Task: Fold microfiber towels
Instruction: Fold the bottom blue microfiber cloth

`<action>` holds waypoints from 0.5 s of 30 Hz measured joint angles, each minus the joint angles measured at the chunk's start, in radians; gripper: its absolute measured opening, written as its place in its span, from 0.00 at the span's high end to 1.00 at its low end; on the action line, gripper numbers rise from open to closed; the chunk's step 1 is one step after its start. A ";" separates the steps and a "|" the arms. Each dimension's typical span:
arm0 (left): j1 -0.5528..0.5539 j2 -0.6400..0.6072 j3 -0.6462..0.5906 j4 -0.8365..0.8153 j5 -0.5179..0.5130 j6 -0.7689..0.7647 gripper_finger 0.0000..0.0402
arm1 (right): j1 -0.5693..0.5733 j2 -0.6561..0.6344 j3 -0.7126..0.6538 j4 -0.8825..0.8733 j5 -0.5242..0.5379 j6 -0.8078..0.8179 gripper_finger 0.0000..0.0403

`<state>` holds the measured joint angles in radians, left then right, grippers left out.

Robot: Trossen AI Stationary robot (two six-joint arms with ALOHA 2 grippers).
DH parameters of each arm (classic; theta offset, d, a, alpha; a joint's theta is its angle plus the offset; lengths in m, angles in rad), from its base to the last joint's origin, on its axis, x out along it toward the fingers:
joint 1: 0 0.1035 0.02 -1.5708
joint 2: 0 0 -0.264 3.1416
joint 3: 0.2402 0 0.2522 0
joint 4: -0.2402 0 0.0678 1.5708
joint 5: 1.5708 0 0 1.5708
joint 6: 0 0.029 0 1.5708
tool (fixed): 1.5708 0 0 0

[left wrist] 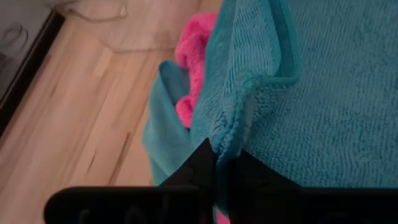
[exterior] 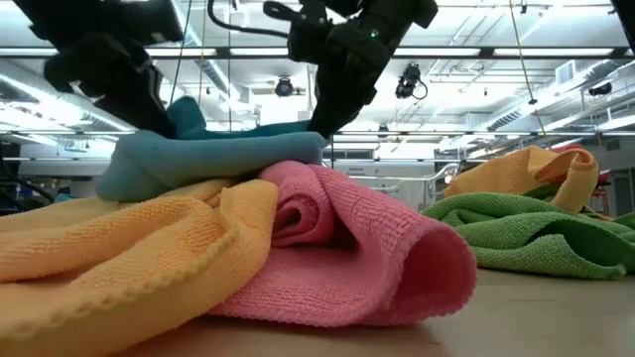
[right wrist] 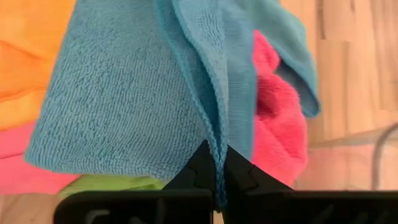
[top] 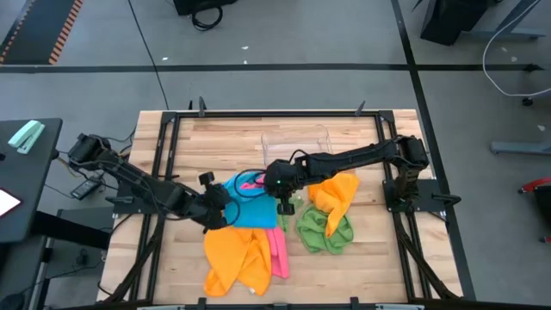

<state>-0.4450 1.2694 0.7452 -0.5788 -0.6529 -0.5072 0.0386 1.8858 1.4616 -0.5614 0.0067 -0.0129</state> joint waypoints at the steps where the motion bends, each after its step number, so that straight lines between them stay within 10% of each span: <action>1: 0.013 0.000 0.000 -0.003 0.012 0.000 0.94 | -0.006 0.000 0.000 -0.001 0.000 -0.006 0.98; 15: 0.064 0.019 0.000 -0.068 0.139 -0.095 0.72 | -0.037 0.000 0.000 -0.009 0.077 -0.065 0.76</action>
<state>-0.3805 1.2884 0.7448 -0.6467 -0.5141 -0.6017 0.0012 1.8857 1.4616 -0.5700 0.0832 -0.0781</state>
